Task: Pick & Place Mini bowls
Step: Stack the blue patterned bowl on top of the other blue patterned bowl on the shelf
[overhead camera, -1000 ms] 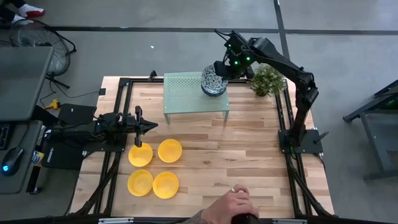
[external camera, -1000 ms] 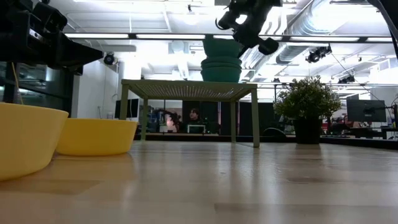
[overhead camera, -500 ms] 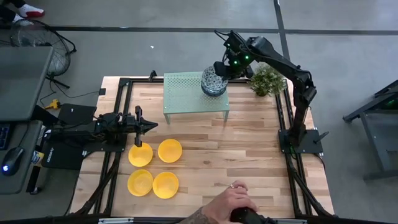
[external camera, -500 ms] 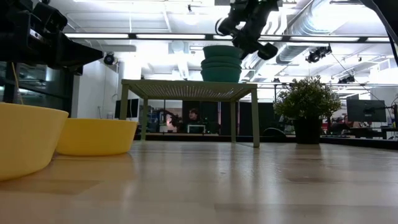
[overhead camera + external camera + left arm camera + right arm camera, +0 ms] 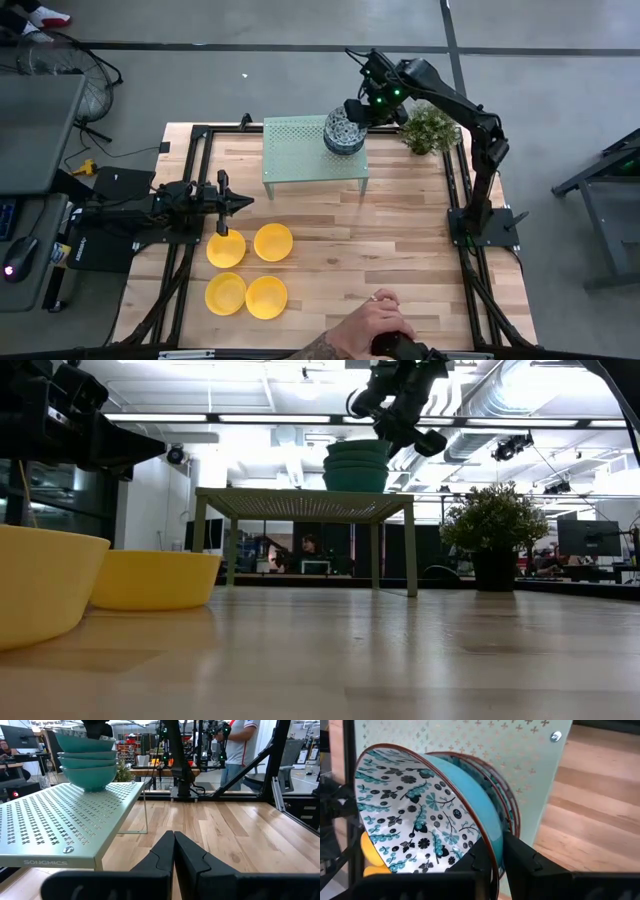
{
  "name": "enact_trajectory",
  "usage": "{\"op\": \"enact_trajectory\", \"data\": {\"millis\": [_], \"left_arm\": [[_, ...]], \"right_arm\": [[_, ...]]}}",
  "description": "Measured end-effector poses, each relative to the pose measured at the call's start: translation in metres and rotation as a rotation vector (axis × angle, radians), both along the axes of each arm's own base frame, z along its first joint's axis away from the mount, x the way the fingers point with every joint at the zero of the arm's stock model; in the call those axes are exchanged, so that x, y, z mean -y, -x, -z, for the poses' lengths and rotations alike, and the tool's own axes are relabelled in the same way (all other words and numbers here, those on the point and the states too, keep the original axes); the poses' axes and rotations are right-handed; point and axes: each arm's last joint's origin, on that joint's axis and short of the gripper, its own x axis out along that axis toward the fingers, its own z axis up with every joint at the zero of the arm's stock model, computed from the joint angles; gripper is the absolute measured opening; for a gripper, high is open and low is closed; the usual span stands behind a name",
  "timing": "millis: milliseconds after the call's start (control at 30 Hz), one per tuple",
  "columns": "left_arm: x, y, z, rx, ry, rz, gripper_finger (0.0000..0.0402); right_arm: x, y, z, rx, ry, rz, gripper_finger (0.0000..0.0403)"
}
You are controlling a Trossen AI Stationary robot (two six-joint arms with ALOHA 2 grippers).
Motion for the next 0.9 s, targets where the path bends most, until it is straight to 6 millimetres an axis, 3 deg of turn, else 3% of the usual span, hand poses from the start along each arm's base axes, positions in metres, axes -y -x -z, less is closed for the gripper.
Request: {"op": "enact_trajectory", "data": {"millis": [600,900], "left_arm": [[0.000,0.000,0.000,0.000,0.000,0.001,0.0007],[0.000,0.000,0.000,0.000,0.000,0.002,0.0007]], "right_arm": [[0.002,-0.001,-0.002,0.019,0.027,-0.003,0.0107],[0.001,0.000,-0.014,0.043,0.057,-0.015,0.0114]]}}
